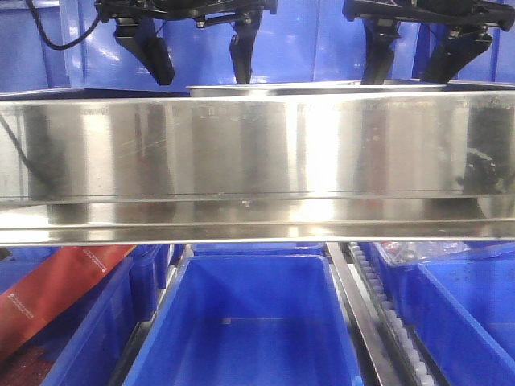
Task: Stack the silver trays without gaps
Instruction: 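Lower both grippers onto opposite rims of the silver tray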
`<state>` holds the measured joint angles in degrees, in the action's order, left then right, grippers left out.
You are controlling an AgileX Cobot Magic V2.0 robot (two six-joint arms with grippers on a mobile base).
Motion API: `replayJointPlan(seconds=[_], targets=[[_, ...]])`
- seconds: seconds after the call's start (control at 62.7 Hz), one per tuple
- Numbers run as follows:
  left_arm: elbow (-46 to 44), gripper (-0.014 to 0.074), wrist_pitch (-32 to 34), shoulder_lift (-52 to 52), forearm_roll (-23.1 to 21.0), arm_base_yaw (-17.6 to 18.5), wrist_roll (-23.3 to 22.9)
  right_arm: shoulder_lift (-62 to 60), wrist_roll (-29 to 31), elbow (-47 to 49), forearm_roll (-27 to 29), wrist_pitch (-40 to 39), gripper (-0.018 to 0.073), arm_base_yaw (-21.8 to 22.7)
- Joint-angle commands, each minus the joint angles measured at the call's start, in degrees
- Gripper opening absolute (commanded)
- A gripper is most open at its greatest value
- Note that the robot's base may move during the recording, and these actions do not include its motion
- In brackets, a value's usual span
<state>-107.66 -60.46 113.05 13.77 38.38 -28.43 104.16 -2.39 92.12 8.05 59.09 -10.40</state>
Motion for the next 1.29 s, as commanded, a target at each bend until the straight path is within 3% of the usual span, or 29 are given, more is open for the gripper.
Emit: replayJointPlan(seconds=[0.0,0.223,1.181,1.277], targets=[[-0.4,0.0477,0.8,-0.1,-1.0,-0.8,-0.3,0.1,-0.1,0.5,-0.6,-0.9,0.0281,0.0],[-0.4,0.0451,0.9,-0.1,-2.3,-1.4,-0.3,0.6,-0.1,0.5,-0.6,-0.6,0.0173,0.0],[-0.4,0.0400,-0.2,3.3,-3.1,-1.4,-0.3,1.0,-0.1,0.5,-2.2,-1.0,0.0171,0.0],[-0.4,0.0354,-0.2,3.3,-3.1,-1.4,-0.3,1.0,-0.1,0.5,-2.2,-1.0,0.0159,0.0]])
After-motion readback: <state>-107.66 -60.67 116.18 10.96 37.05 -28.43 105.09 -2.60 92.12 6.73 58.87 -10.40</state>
